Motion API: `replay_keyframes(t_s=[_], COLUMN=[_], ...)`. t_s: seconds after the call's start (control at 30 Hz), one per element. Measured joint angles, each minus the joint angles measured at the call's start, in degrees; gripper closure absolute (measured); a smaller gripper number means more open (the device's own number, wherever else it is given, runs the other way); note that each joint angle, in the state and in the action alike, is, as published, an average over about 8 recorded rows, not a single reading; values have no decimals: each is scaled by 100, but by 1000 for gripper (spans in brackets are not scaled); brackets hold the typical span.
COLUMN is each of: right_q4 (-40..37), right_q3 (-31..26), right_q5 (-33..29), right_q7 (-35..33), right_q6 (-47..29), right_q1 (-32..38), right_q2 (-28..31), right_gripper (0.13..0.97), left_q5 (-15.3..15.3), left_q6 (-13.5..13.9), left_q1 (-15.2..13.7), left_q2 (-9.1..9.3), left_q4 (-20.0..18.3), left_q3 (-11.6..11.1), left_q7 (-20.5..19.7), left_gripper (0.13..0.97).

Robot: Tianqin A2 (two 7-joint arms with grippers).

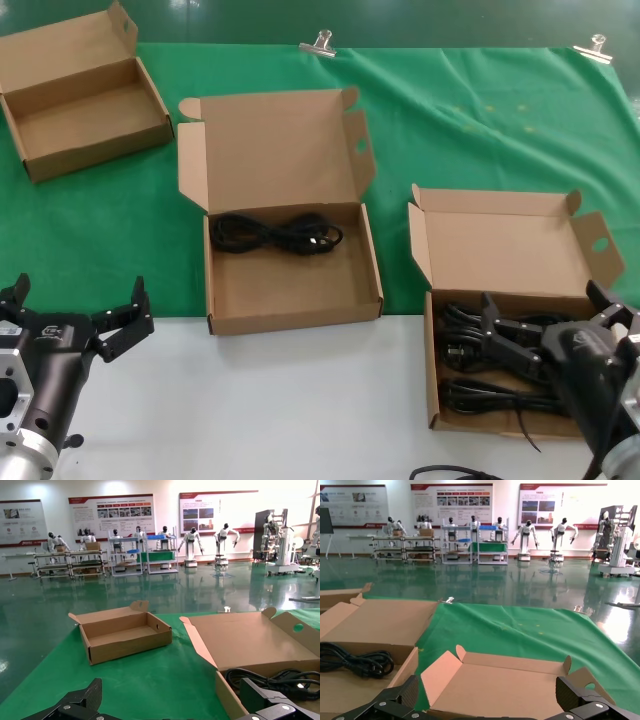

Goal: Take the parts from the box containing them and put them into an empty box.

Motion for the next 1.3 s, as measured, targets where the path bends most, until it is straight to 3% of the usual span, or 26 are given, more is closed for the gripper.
replay_keyframes(t_s=[1.3], right_q4=[0], right_q3=[0], right_q5=[0], right_q7=[0], right_q6=[0], right_q1=[0], right_q2=[0], right_gripper=[129], left_q5=[0], left_q6=[0], left_q1=[0], left_q2=[0], left_q4=[0], left_q3=[0], left_q7=[0], left_gripper=[132])
